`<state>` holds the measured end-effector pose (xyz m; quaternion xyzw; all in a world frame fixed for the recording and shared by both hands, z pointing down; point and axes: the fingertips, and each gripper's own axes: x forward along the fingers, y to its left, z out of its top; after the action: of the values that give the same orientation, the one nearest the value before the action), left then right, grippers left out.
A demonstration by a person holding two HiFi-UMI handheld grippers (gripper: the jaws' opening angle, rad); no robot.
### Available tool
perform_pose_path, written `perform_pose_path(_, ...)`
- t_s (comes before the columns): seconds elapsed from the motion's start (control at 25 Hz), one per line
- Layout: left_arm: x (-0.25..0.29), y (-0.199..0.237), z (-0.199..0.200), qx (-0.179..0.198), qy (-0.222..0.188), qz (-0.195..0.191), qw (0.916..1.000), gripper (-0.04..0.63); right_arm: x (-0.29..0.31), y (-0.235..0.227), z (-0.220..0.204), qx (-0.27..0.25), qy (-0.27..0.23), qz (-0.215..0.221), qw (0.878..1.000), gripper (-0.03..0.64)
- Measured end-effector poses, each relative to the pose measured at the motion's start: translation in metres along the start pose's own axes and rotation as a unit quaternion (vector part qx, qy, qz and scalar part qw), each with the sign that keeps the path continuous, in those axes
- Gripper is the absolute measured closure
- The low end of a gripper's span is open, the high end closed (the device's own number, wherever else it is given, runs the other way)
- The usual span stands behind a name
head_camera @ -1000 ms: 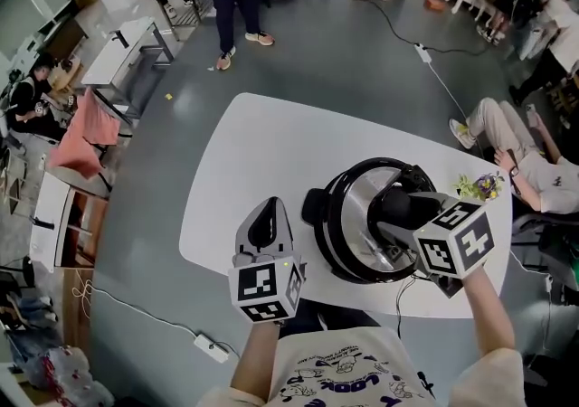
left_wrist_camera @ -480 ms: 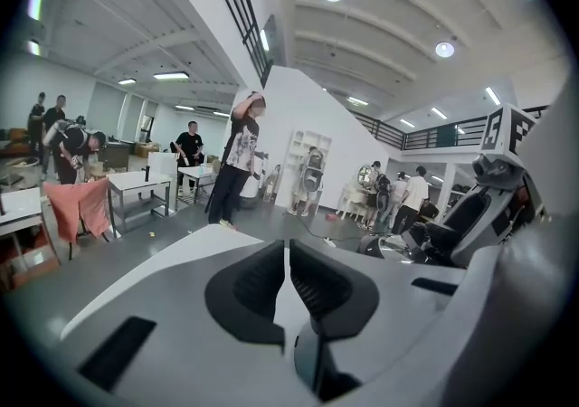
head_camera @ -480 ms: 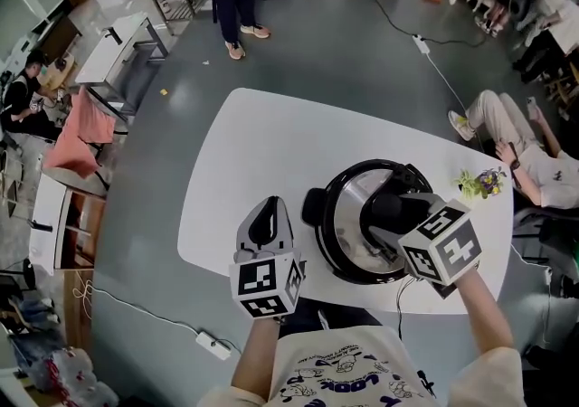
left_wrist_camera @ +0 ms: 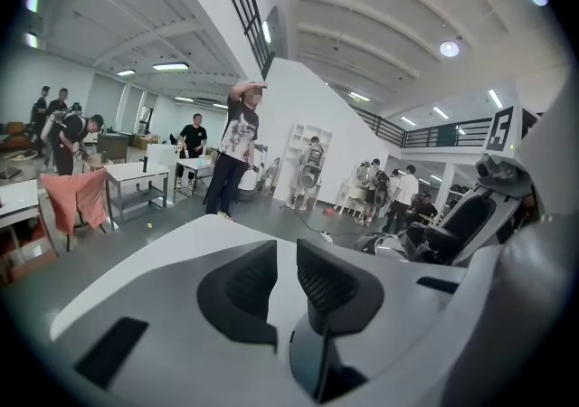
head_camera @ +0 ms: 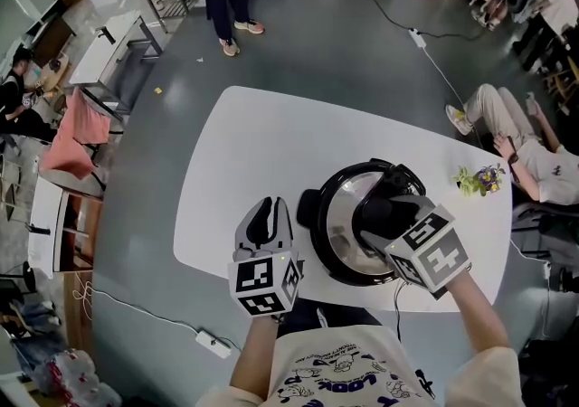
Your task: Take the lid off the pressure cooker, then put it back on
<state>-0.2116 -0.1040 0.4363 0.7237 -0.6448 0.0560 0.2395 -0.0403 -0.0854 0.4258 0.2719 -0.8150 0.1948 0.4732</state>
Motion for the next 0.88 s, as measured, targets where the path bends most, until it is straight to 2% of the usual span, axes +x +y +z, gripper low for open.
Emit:
perform_pose_path(0.16, 0.007, -0.002, -0.007, -0.007, 0.01, -0.005, 0.9999, 0.518, 0.003, 0.001, -0.002, -0.013, 0.004, -0.005, 1.0, 0.324)
perform_pose_path(0.56, 0.026, -0.009, -0.023, -0.045, 0.037, -0.024, 0.998, 0.463, 0.006, -0.004, -0.001, -0.006, 0.001, 0.005, 1.0, 0.324)
perform_pose_path(0.88, 0.041, -0.015, -0.044, -0.083, 0.07, -0.042, 0.9932, 0.451, 0.009, -0.005, -0.003, -0.002, 0.001, 0.007, 1.0, 0.324)
